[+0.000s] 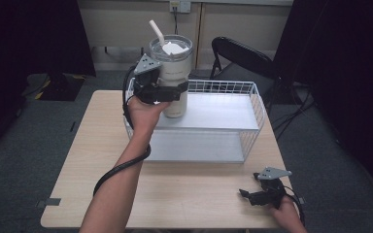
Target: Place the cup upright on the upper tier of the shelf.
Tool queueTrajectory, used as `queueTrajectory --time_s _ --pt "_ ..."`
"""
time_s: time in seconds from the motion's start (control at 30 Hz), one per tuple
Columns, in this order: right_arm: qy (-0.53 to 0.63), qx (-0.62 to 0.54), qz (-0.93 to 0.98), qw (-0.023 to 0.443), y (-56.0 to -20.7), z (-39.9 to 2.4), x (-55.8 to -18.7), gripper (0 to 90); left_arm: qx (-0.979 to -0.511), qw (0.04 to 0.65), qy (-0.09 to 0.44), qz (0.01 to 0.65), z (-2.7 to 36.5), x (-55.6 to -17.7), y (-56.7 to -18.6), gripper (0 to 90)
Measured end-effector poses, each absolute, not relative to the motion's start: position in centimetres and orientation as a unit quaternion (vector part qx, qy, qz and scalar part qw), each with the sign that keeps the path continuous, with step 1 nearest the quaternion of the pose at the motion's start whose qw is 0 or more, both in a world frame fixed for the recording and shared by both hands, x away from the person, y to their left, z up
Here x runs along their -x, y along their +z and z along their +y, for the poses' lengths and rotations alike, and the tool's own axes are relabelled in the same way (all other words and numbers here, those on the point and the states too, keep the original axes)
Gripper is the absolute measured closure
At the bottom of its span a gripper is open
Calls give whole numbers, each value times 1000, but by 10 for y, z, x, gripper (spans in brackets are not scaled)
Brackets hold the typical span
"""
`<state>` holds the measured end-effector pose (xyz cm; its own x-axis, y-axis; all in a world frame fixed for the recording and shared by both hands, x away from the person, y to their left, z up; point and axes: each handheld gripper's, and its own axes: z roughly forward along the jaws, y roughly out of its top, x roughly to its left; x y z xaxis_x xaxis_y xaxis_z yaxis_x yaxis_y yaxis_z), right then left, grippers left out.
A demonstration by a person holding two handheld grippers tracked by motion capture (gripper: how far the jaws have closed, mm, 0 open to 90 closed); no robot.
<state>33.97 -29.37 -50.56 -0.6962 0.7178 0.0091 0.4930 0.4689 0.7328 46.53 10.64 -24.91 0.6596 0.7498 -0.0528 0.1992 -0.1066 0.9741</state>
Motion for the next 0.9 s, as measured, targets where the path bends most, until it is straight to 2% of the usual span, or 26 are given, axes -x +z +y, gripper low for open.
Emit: queueTrajectory --time_s 0.9 --pt "370 -359 843 151 -506 -294 -340 106 -707 570 256 330 105 -463 -266 98"
